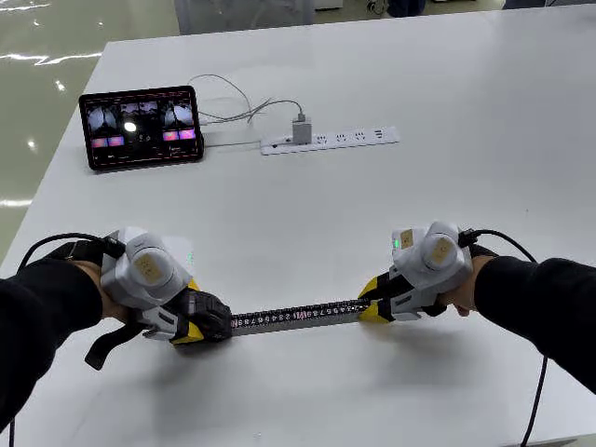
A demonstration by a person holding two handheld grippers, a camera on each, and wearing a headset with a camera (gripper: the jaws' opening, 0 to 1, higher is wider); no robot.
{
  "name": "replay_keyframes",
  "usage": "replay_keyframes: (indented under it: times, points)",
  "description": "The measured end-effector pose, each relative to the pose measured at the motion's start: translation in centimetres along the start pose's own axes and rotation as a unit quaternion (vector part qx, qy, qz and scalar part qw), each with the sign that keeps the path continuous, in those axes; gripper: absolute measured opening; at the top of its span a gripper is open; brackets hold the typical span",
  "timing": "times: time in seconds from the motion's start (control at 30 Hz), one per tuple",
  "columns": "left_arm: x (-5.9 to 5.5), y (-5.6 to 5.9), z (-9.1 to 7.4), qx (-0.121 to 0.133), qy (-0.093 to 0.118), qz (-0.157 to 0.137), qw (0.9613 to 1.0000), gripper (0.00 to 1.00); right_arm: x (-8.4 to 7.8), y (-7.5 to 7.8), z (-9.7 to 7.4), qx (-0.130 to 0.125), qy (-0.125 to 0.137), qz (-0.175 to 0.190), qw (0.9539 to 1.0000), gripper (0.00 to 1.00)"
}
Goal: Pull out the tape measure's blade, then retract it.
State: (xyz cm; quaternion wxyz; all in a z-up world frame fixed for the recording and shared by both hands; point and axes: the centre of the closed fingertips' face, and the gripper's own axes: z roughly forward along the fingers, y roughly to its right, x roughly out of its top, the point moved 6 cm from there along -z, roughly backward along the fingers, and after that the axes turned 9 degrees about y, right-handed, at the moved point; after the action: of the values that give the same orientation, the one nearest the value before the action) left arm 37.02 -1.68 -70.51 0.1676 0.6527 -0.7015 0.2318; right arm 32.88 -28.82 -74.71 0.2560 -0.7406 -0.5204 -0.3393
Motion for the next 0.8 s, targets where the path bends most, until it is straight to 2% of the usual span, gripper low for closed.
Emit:
replay_keyframes:
  times: [0.8]
  points:
    - [0.11,0.11,-0.05,0.001,0.000,0.000,1.0000,0.29,-0.51,0.27,-0.86,-0.003,-0.003,0.004,1.0000,0.10]
